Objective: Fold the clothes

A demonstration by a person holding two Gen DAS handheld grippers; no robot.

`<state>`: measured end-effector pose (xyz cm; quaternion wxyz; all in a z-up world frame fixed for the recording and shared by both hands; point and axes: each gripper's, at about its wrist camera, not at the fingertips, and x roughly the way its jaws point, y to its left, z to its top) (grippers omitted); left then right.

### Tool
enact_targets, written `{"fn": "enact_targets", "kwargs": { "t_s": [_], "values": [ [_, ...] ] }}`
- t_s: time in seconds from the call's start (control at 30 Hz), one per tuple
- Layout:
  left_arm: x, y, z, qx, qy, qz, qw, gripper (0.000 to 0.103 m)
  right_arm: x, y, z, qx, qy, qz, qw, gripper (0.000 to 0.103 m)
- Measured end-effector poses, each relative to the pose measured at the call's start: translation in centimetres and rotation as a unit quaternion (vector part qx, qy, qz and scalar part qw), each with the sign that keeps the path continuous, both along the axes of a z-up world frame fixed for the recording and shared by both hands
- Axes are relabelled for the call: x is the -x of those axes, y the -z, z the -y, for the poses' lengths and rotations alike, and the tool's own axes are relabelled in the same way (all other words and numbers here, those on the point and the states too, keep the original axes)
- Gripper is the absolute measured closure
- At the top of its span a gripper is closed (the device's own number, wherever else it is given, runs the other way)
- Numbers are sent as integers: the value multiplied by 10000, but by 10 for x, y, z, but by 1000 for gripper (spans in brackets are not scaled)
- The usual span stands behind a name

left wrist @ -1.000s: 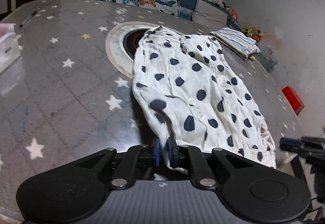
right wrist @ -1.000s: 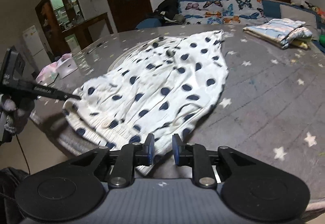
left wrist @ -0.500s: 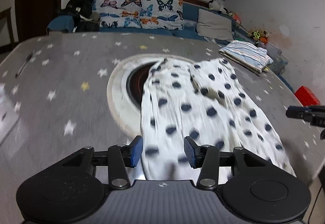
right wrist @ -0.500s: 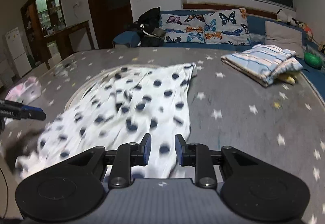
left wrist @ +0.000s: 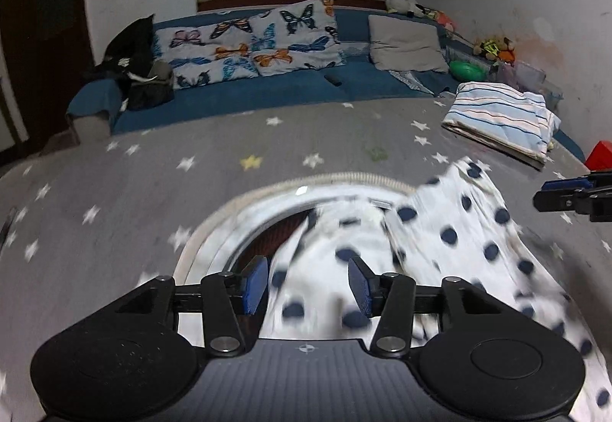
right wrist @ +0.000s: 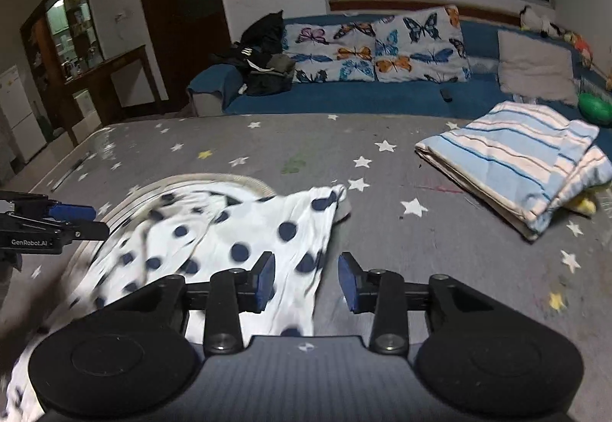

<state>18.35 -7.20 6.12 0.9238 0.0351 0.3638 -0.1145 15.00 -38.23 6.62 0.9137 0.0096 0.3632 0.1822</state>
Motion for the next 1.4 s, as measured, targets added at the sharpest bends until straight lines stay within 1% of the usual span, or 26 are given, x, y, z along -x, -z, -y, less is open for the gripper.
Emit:
{"fn": "enact_targets", "kwargs": {
  "t_s": [0.03,0.1,0.2,0.3,0.43,0.47,0.5,0.53,0.57,0.6,0.63,0.7,0.77,0.9,1.03,1.13,1.2,1.23,1.27,1.3,1.37,1.4],
  "values": [
    [-9,2,2,-33,19,23,10000,53,-10,4,0,-31,22,-49,10000,66],
    [-26,6,8,-96,141,49,9998,49,-28,10,-2,-86,72,-123,9999,66],
    [-50,17,15,-119,394,-125,9991,48,-51,17,-1,-243,110,-248,9993,66],
    [-63,30,20,-281,521,-156,9981,49,-67,25,0,-420,102,-391,9983,65],
    [-72,39,25,-215,749,-230,9967,50,-85,38,0,-614,92,-584,9964,65],
    [-72,40,27,-226,810,-238,9962,53,-87,40,-1,-650,83,-617,9959,65],
    [-73,42,30,-257,900,-233,9953,60,-89,42,-2,-696,47,-648,9955,66],
    [-71,43,33,-291,1007,-216,9943,64,-90,44,-3,-735,-2,-659,9951,67],
    [-71,45,36,-334,1091,-195,9933,74,-91,45,-5,-742,-47,-659,9951,68],
    [-70,46,39,-375,1167,-173,9923,84,-91,45,-7,-738,-90,-657,9951,74],
    [-69,47,40,-396,1177,-137,9922,89,-91,45,-9,-734,-133,-655,9951,78],
    [-67,49,43,-436,1187,-64,9919,98,-91,44,-13,-703,-174,-609,9955,92],
    [-65,45,40,-451,993,81,9940,100,-88,38,-15,-579,-153,-463,9971,98],
    [-65,32,21,-430,467,366,9973,101,-81,17,-8,-493,-24,-43,9988,99],
    [-68,22,-5,-372,-133,555,9977,101,-74,-5,7,-403,240,381,9982,99],
    [-69,20,-30,-265,-561,621,9961,101,-65,-13,21,-54,467,629,9969,99],
    [-72,24,-47,-171,-827,469,9953,100,-65,-11,33,141,622,462,9969,97],
    [-75,28,-55,-185,-967,358,9945,100,-66,-7,40,258,718,341,9965,96],
    [-77,31,-62,-202,-1100,251,9934,100,-66,-2,46,387,820,213,9956,91],
    [-78,34,-67,-242,-1164,190,9927,99,-67,3,52,517,922,86,9944,87],
    [-79,37,-75,-317,-1236,97,9918,95,-65,13,59,791,1149,-100,9902,82],
    [-79,37,-77,-352,-1244,71,9916,95,-64,15,62,850,1223,-112,9888,82]
  ]
}}
